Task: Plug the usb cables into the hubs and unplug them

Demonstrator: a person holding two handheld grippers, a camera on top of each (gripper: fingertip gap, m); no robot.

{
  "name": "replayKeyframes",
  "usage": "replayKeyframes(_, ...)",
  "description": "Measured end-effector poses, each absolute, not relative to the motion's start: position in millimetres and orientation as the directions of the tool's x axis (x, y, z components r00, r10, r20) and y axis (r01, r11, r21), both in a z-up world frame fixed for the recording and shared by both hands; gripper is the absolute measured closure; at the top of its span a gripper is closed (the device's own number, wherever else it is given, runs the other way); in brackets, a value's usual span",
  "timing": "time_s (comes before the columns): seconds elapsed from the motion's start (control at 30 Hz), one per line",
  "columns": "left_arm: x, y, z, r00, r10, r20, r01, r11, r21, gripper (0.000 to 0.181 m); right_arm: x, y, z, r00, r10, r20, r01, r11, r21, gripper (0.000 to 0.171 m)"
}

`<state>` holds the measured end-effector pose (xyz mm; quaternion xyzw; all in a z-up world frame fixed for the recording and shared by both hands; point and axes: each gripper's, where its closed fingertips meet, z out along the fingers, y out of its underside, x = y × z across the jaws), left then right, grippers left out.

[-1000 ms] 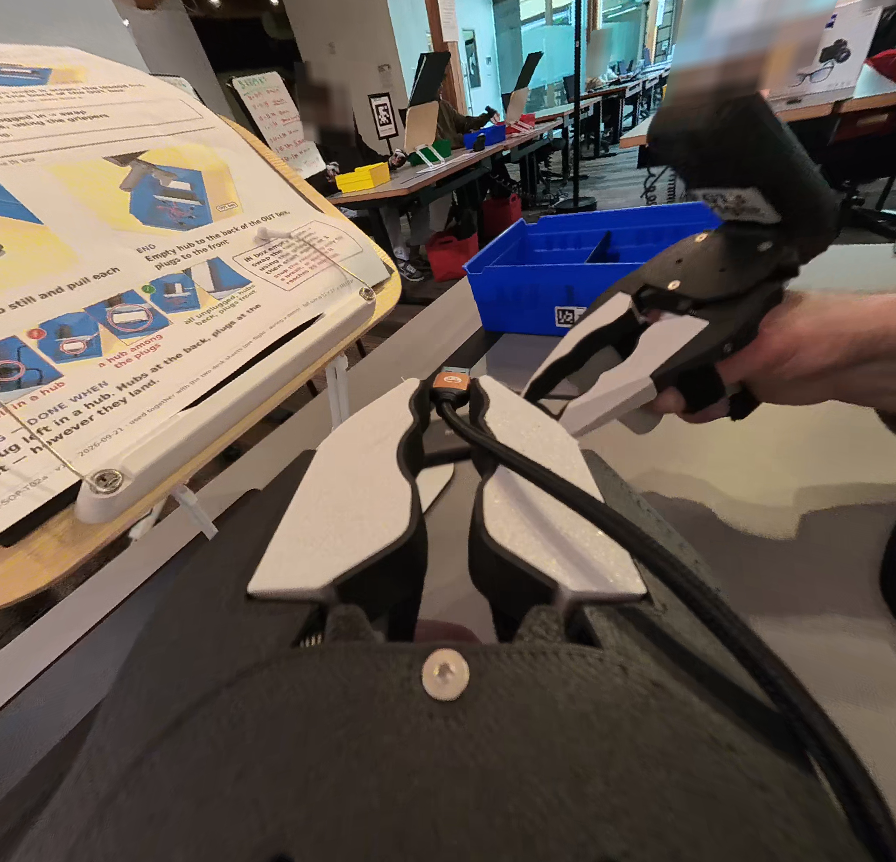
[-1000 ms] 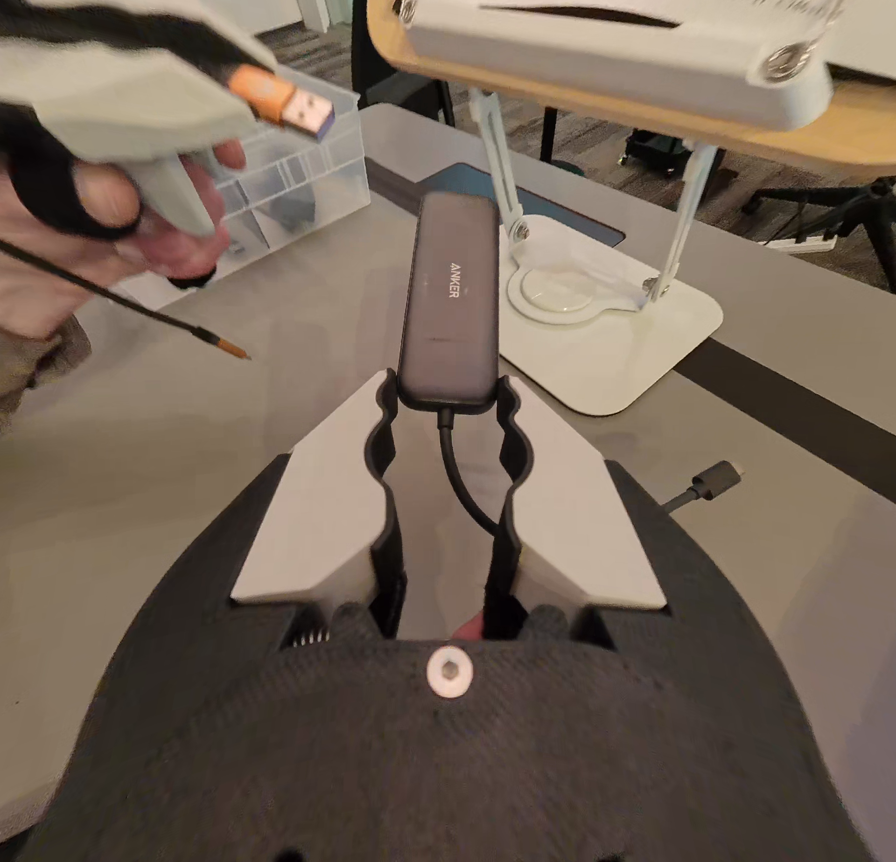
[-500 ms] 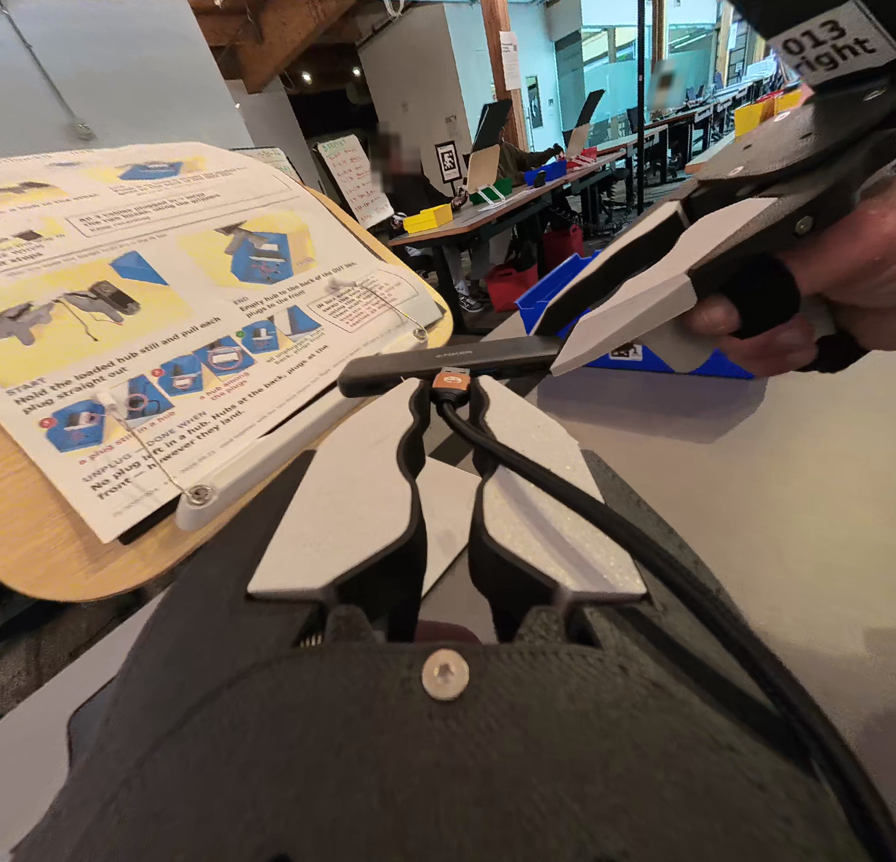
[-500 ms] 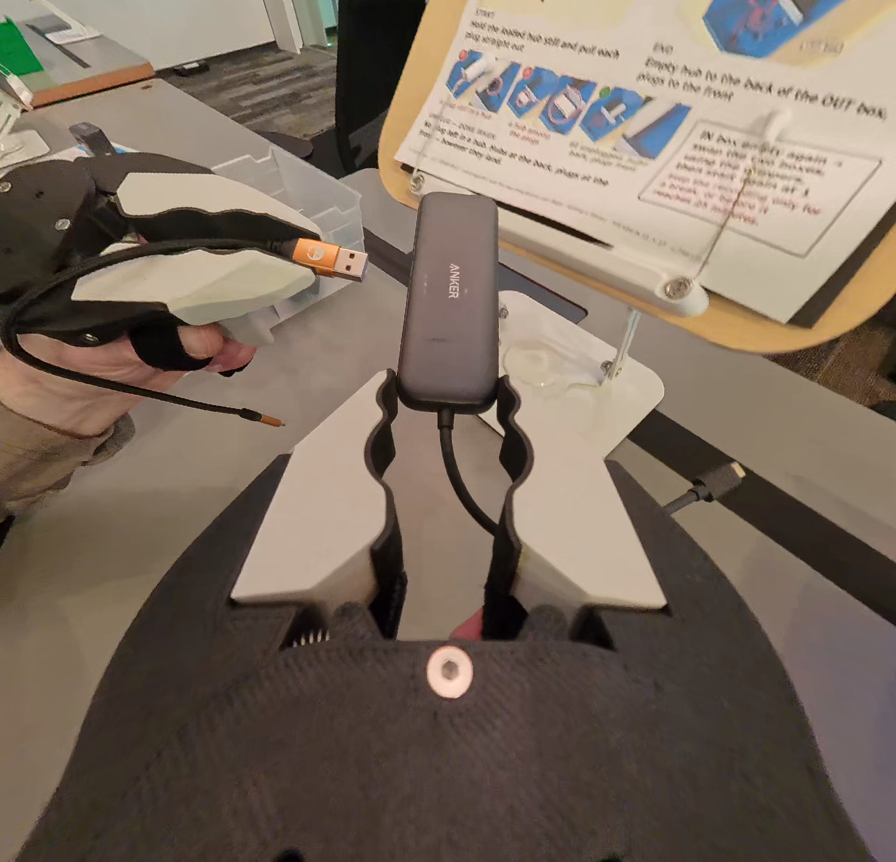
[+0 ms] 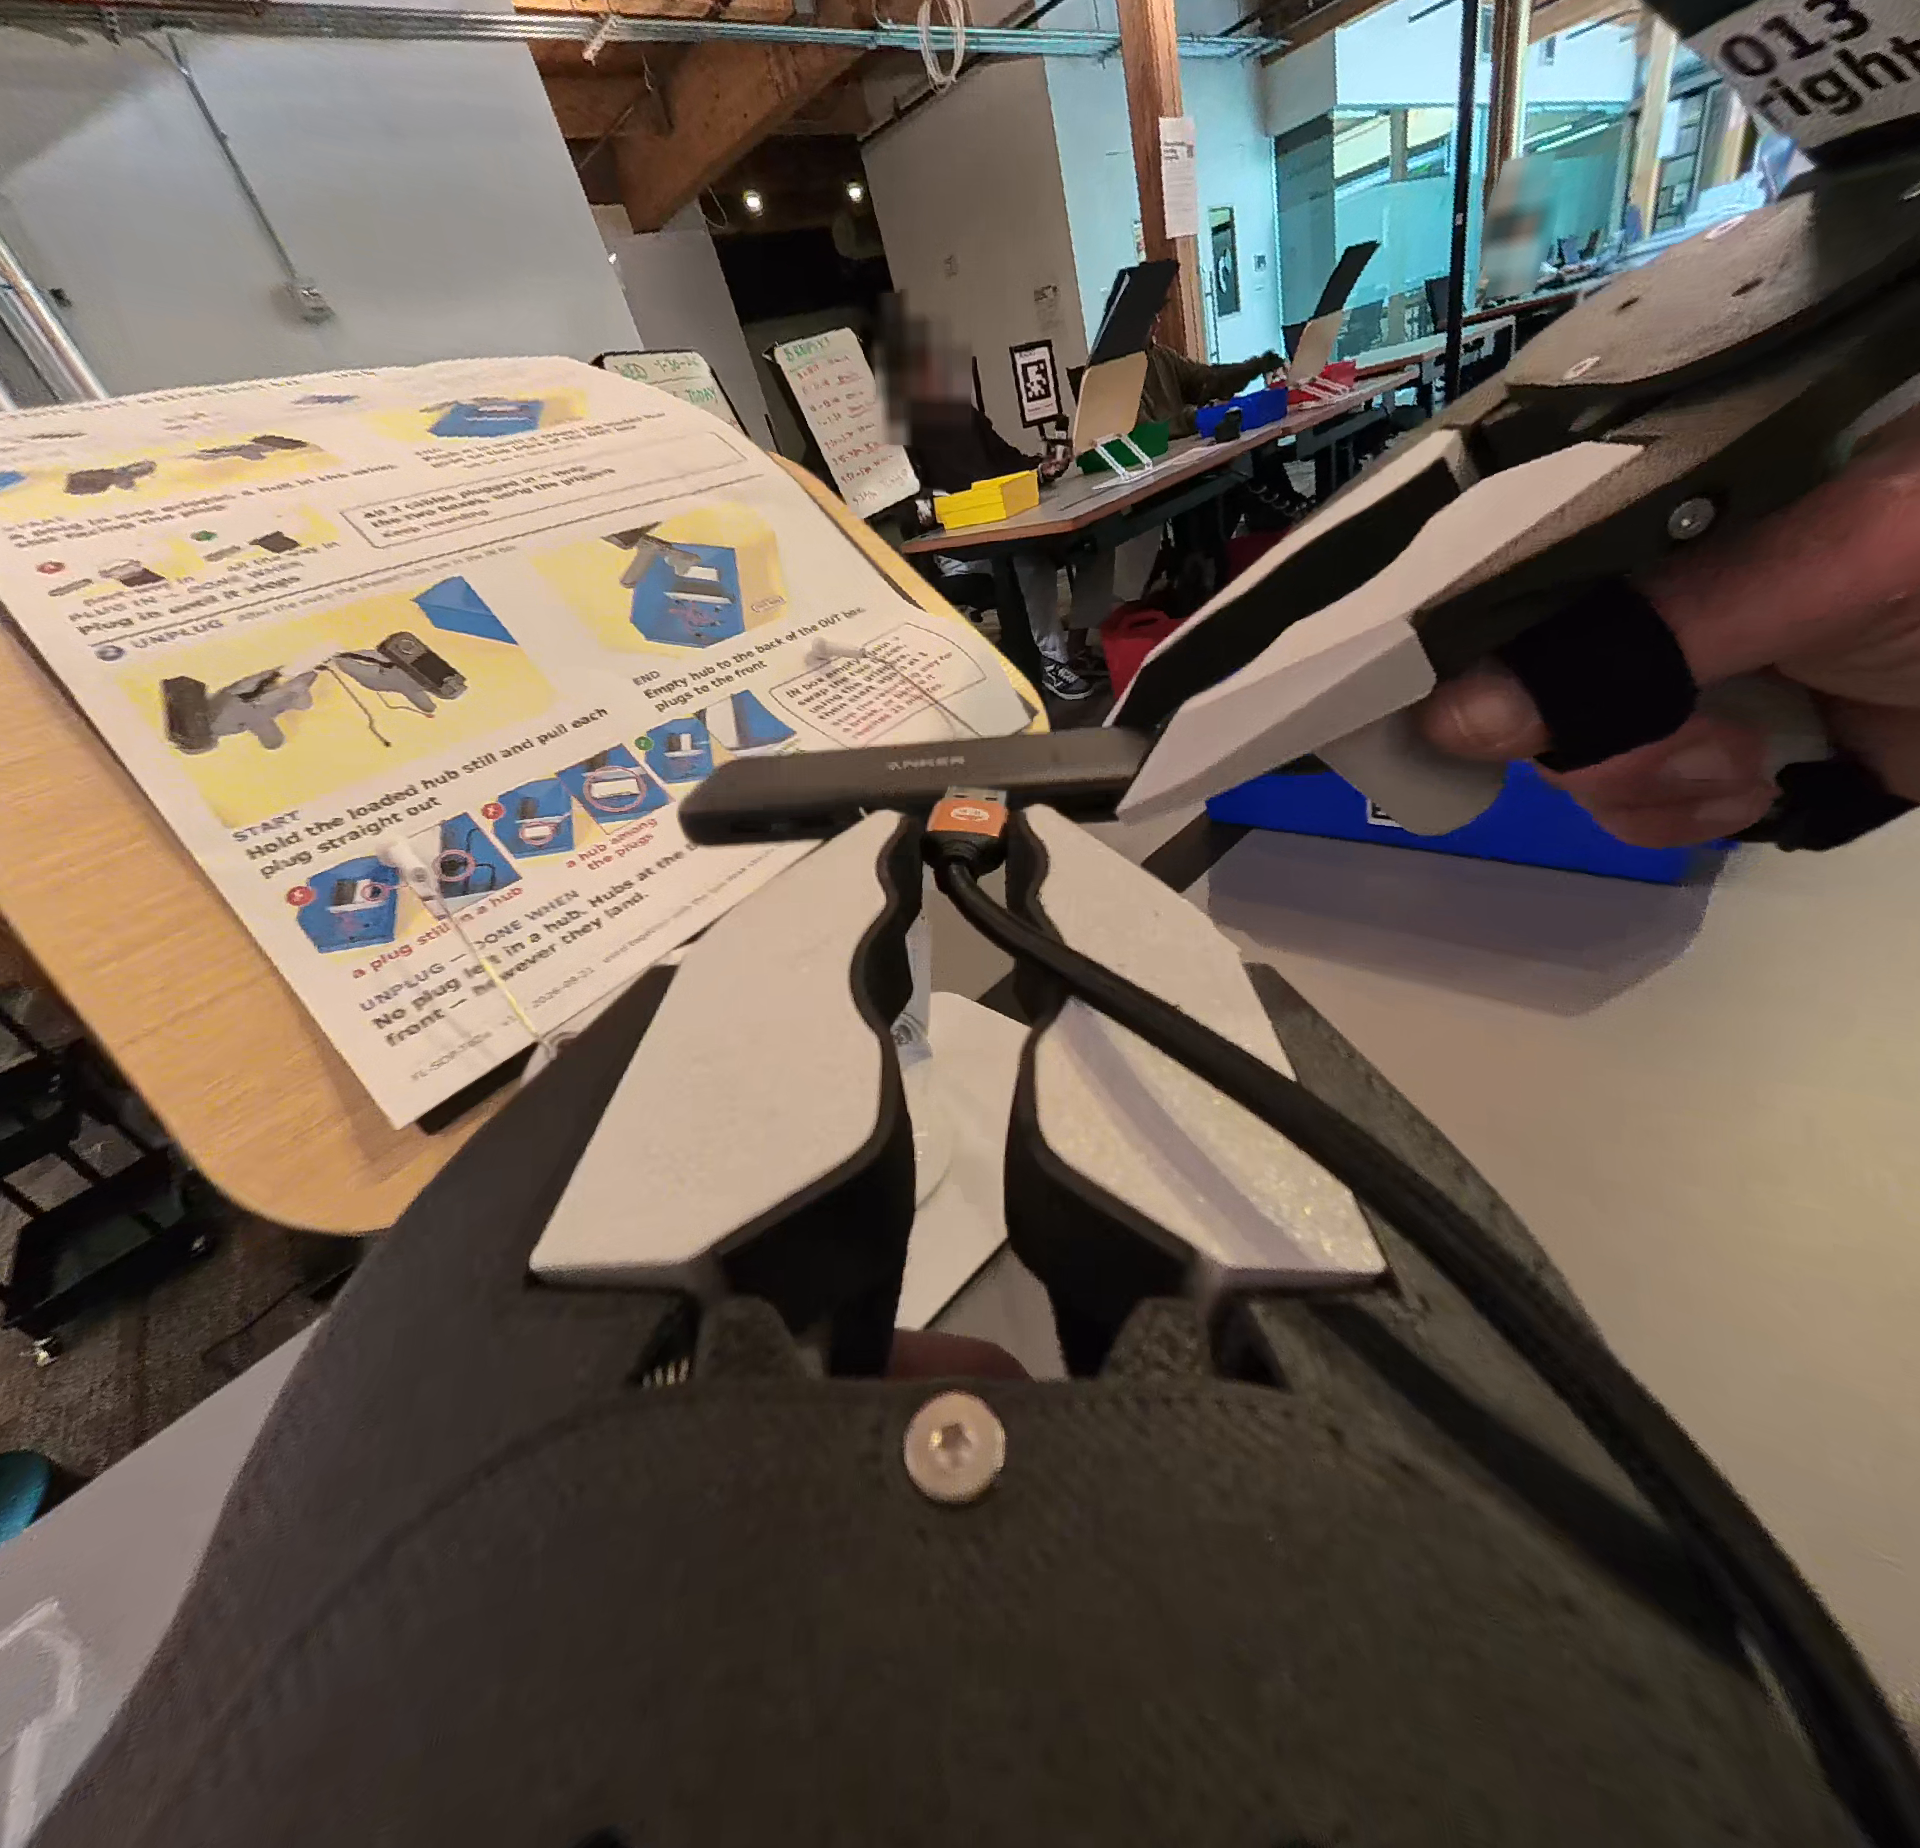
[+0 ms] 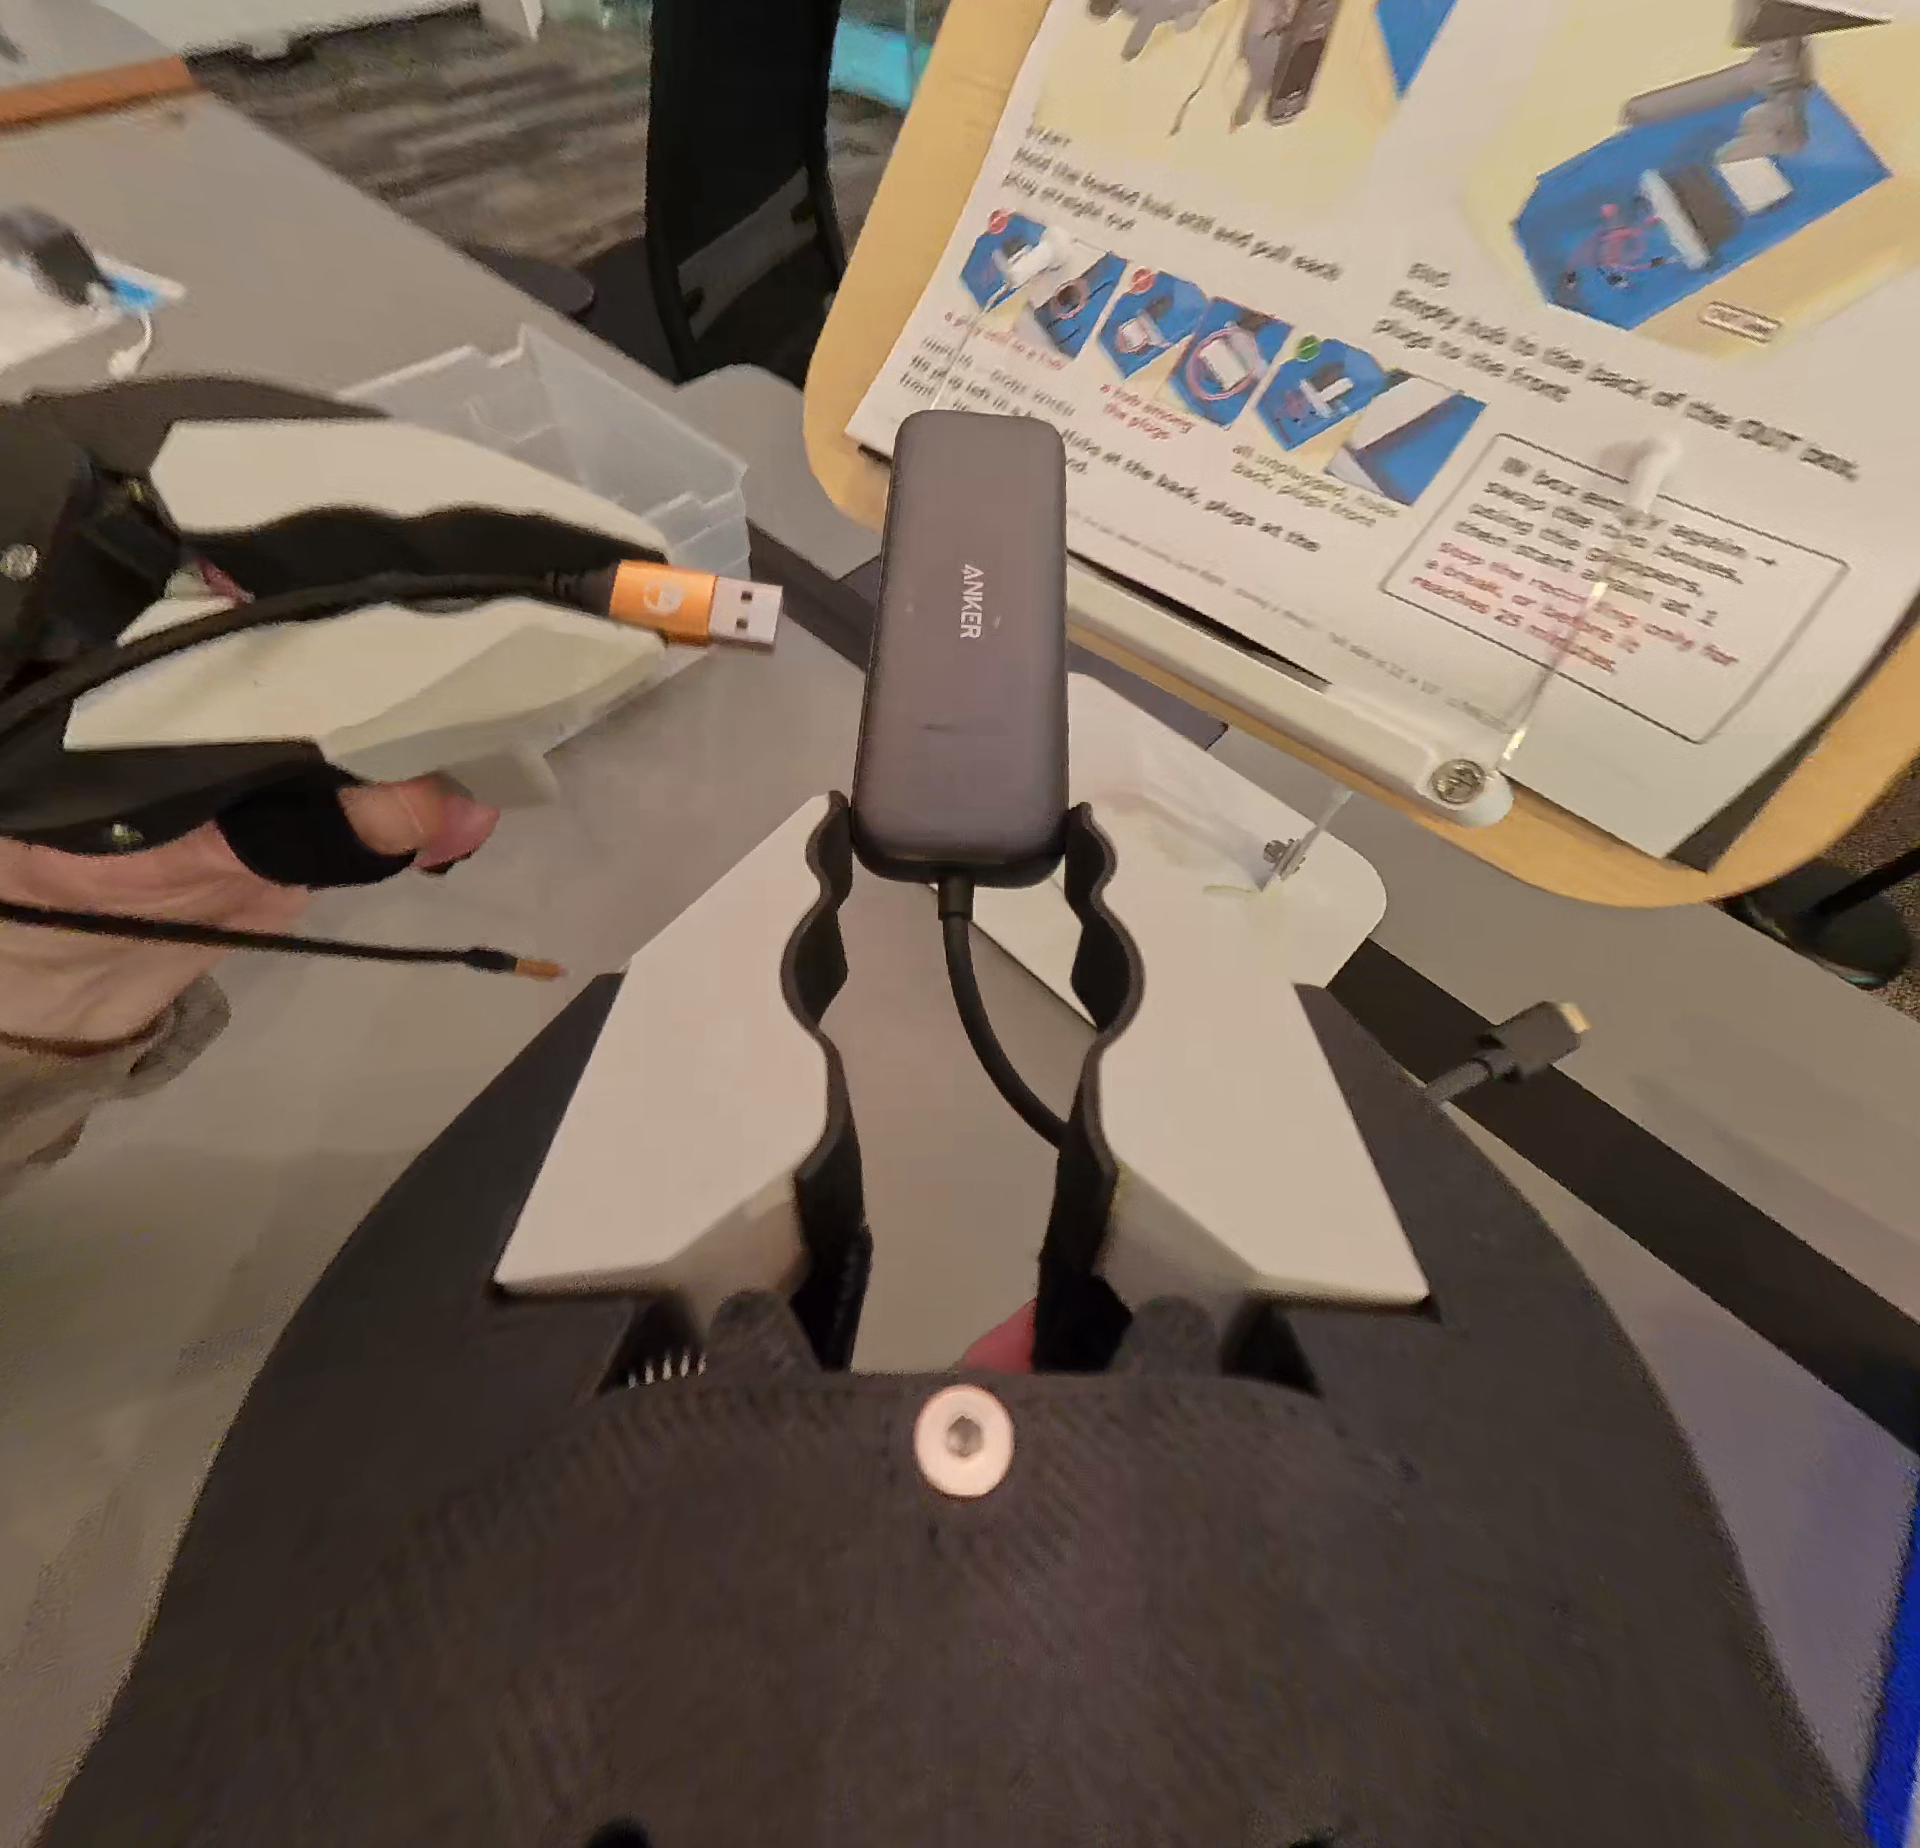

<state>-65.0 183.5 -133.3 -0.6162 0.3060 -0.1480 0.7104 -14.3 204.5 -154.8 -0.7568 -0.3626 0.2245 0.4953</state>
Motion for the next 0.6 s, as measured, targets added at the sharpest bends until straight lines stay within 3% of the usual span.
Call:
replayKeyframes(0.13,-80,186,-125,0.788,-0.561,-0.254,-0.168,0.201,-0.965,0.166,-26,207,-148,0.603,0.794,0.072,0.390,-0.215,-0.895,0.132)
replayKeyframes(0.6,-95,196,-130,0.806,-0.509,-0.303,-0.232,0.200,-0.952,0.166,-40,207,-143,0.559,0.829,0.034,0.299,-0.163,-0.940,0.131)
